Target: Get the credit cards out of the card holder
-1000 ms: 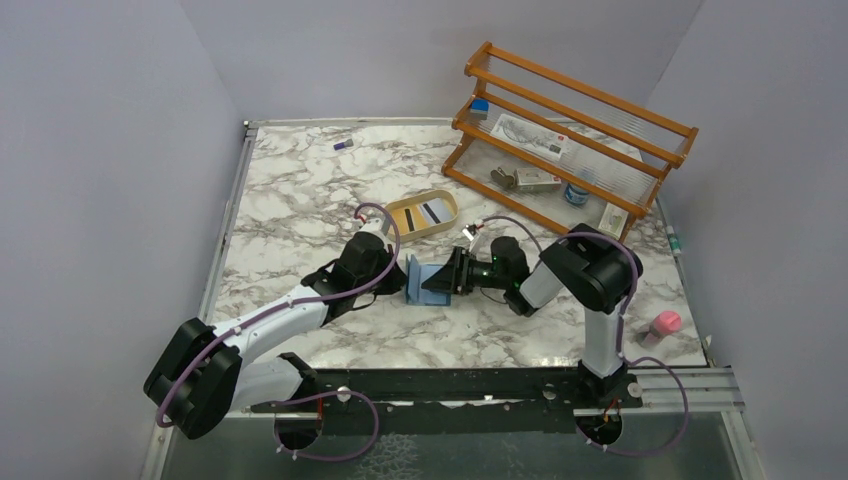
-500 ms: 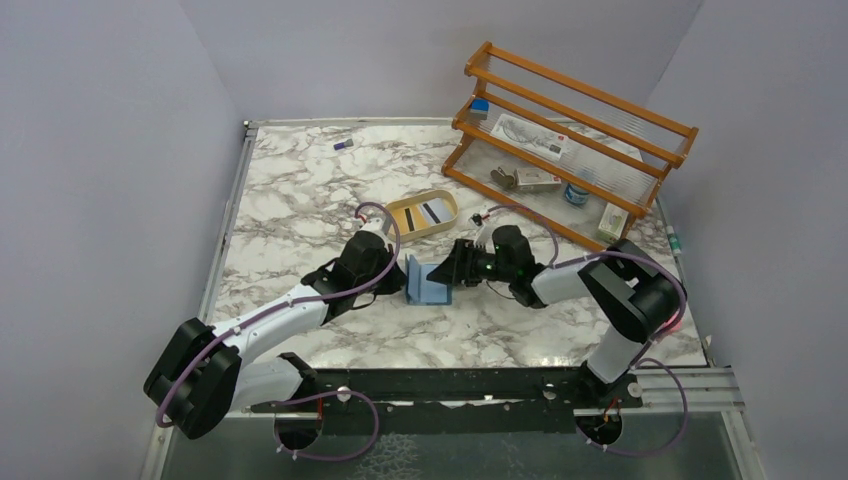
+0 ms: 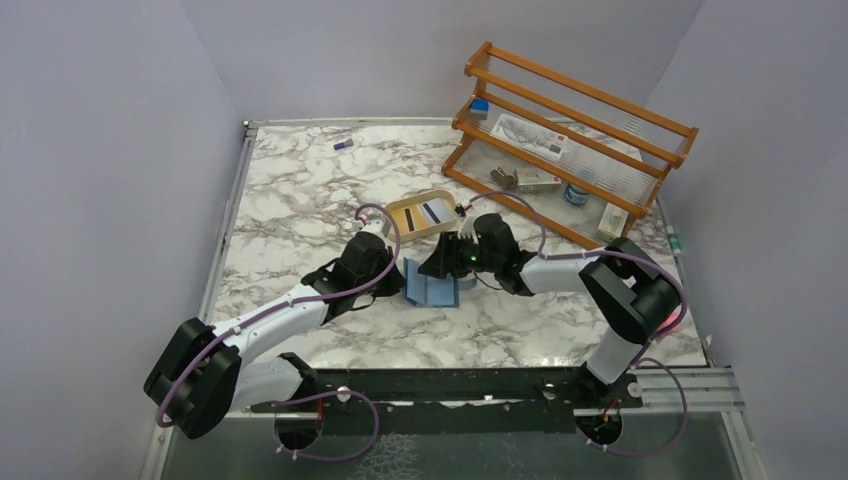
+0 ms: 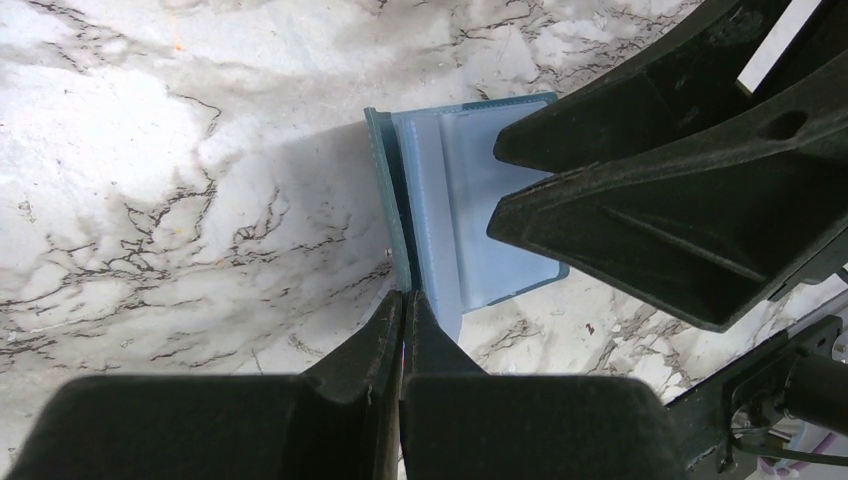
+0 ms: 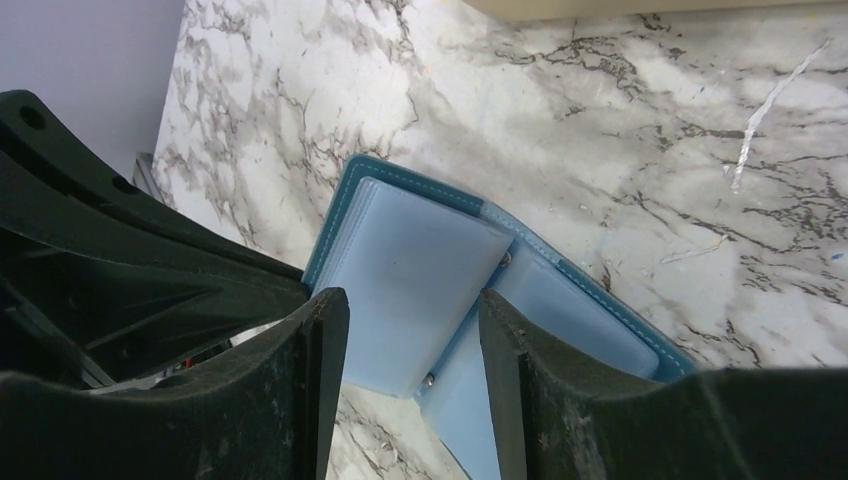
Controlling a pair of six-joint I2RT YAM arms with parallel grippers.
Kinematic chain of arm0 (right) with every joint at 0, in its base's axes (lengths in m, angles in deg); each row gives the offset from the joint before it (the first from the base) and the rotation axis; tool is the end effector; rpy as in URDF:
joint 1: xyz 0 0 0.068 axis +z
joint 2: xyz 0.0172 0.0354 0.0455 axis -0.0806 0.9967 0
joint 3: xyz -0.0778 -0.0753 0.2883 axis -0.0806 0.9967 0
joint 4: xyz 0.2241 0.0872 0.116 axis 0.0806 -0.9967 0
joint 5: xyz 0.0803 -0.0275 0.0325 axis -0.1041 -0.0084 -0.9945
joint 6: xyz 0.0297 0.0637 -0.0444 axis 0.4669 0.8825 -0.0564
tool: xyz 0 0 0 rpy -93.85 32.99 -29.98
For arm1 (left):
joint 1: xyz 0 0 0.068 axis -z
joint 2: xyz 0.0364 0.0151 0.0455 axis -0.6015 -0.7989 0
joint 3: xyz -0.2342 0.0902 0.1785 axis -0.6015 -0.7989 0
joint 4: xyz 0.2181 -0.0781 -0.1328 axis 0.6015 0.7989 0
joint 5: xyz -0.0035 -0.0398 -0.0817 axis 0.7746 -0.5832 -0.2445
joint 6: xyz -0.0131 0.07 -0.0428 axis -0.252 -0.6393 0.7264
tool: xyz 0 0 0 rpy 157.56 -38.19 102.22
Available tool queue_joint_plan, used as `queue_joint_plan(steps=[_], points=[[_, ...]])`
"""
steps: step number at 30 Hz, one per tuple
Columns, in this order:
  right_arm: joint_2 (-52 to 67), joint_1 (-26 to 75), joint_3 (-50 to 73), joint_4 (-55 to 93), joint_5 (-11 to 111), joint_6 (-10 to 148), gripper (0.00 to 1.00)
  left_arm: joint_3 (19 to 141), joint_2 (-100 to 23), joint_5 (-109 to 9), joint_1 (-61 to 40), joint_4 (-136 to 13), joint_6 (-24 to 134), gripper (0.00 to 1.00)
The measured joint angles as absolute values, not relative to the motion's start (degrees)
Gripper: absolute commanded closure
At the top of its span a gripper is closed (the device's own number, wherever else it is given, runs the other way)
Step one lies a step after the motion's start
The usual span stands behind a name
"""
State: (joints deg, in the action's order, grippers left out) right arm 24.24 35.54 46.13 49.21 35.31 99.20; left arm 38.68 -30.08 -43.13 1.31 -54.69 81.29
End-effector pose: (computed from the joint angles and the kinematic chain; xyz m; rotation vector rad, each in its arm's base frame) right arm 0.2686 0.2624 0.1681 -0.3224 2.2186 1.1883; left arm 0.1950 -0.1565 0.1948 0.0214 2.3915 -0.7023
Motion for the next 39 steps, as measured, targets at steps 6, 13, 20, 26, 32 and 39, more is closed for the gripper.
queue_joint_plan(steps=[6, 13, 20, 26, 32, 39], points=[[24.41, 37.2, 45.73, 47.65, 35.85, 97.89, 0.51, 38.68, -30.28, -43.13, 1.28, -54.41, 81.29, 1.0], [24.41, 37.85, 45.23, 48.18, 35.61, 97.93, 0.55, 38.68, -30.52, -43.13, 1.28, -54.41, 81.29, 1.0], [25.59, 39.32, 43.85, 49.49, 34.63, 97.95, 0.6, 38.68, -30.61, -43.13, 1.28, -54.45, 81.32, 1.0], [29.09, 40.04, 43.77, 52.22, 32.99, 99.11, 0.73, 38.68, -30.61, -43.13, 1.28, -54.39, 81.32, 1.0], [30.69, 40.0, 43.77, 54.12, 32.38, 100.1, 0.77, 38.66, -30.61, -43.09, 1.28, -53.88, 81.16, 1.0], [31.41, 40.0, 43.77, 54.52, 32.49, 99.72, 0.78, 38.55, -30.59, -42.93, 1.28, -53.4, 80.88, 1.0]])
